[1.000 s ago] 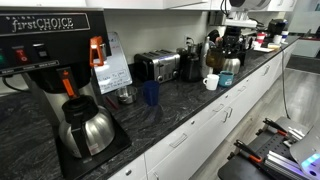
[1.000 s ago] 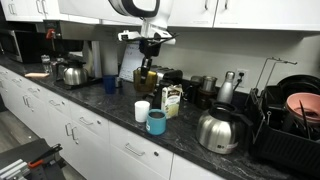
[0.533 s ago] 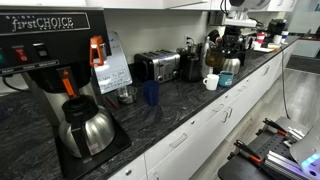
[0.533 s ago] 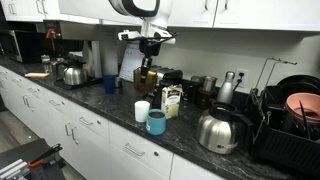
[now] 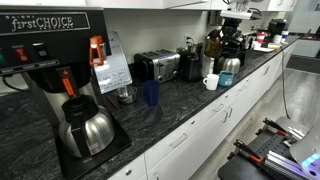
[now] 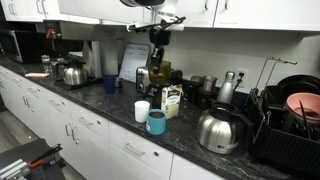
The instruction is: Pick up the brown cup and place it on the box
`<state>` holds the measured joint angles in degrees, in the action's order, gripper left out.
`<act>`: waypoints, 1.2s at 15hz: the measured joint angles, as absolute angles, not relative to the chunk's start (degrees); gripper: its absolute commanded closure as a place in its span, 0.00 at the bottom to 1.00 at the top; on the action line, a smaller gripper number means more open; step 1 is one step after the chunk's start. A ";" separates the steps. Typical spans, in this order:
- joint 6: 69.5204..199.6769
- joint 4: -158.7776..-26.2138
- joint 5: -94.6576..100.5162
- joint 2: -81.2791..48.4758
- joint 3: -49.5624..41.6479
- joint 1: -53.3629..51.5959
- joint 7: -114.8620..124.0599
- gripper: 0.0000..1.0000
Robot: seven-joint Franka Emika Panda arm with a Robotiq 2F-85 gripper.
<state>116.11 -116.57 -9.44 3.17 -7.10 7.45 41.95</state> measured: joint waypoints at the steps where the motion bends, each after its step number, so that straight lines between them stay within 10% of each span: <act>1: 117.43 -116.07 -8.84 2.37 -7.58 7.80 44.19 0.99; 18: 121.38 -105.54 -7.71 -10.11 -12.15 8.89 66.51 0.99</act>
<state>121.38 -105.54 -7.71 -10.11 -12.15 8.89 66.51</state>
